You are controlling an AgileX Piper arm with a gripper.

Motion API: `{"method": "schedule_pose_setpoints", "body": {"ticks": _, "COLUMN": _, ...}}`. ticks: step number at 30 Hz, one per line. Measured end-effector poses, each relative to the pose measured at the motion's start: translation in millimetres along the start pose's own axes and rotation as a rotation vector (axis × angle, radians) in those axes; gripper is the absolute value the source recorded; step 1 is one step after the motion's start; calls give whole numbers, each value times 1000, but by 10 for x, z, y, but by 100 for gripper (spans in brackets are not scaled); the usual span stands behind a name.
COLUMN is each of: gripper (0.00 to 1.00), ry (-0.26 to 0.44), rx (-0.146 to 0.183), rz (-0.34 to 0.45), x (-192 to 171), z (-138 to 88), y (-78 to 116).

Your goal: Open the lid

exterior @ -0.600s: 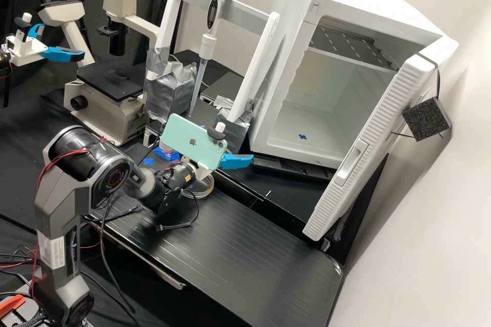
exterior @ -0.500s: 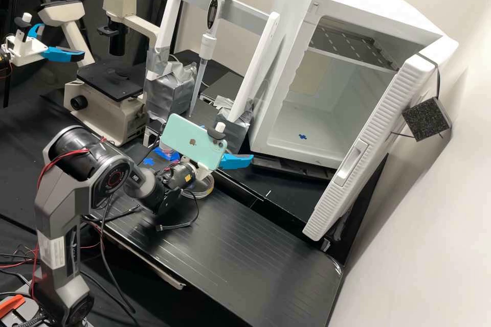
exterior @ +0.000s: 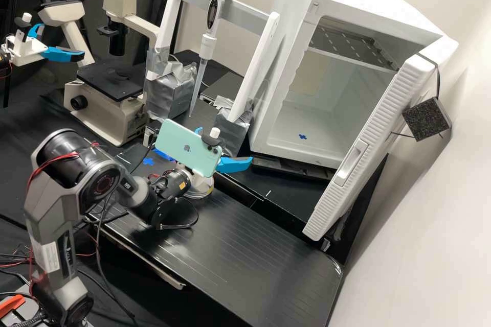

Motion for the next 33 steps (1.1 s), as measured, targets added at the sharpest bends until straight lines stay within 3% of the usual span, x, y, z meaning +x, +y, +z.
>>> {"method": "schedule_pose_setpoints", "body": {"ticks": 5, "gripper": 100, "ry": 41, "rx": 13, "rz": 29, "x": -358, "z": 6, "y": 47}}
{"method": "schedule_pose_setpoints", "body": {"ticks": 11, "gripper": 100, "ry": 40, "rx": -12, "rz": 27, "x": -884, "z": 11, "y": 40}}
{"method": "schedule_pose_setpoints", "body": {"ticks": 13, "gripper": 100, "ry": 51, "rx": -34, "rz": 31, "x": -981, "z": -2, "y": 45}}
{"method": "schedule_pose_setpoints", "body": {"ticks": 20, "gripper": 100, "ry": 93, "rx": -80, "rz": -7, "x": -1056, "z": 10, "y": 79}}
{"method": "schedule_pose_setpoints", "body": {"ticks": 27, "gripper": 100, "ry": 58, "rx": -64, "rz": -97, "x": -1011, "z": 116, "y": -28}}
{"method": "schedule_pose_setpoints", "body": {"ticks": 33, "gripper": 100, "ry": 27, "rx": -60, "rz": -101, "x": -1008, "z": 179, "y": -24}}
